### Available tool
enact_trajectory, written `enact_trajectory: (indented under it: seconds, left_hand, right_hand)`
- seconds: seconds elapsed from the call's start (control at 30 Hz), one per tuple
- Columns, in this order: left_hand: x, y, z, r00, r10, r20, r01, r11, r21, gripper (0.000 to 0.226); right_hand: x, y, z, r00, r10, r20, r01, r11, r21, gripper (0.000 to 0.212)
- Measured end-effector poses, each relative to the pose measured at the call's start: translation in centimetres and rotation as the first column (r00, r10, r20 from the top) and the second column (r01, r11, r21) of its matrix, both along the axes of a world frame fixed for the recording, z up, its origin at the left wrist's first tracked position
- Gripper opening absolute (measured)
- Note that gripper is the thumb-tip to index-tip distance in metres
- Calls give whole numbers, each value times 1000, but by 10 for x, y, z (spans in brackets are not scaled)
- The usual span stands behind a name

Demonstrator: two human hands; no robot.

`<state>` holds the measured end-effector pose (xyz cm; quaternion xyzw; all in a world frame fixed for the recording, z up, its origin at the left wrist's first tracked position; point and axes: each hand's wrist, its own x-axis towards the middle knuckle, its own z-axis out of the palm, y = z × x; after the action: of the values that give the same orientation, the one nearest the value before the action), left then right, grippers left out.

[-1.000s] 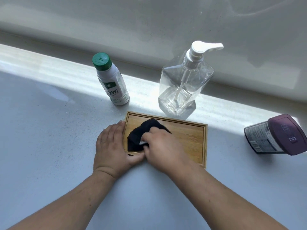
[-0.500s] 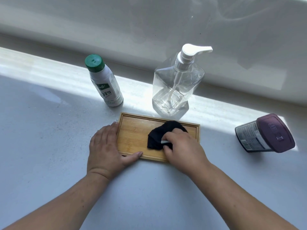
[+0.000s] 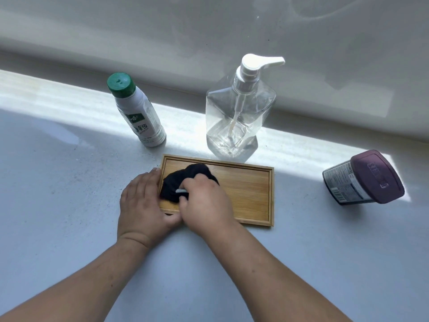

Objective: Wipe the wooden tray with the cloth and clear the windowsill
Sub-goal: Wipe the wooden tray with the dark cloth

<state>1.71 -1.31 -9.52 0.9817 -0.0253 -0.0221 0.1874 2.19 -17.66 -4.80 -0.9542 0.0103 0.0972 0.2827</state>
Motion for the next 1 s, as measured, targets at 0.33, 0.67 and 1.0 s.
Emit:
enact_trajectory:
  seconds: [0.33, 0.67, 1.0]
  left_hand:
    - [3, 5, -1, 1000, -6, -16, 7, 999, 35, 126]
    - [0, 4, -6, 999, 4, 34, -2, 999, -49, 87]
    - [1, 8, -8, 999, -37, 34, 36, 999, 13, 118]
  right_hand:
    - [5, -94, 7, 971, -229, -70, 227, 973, -28, 22]
    - [0, 26, 1, 999, 47, 19, -46, 999, -17, 19]
    - [-41, -72, 25, 927, -331, -175, 313, 942, -124, 25]
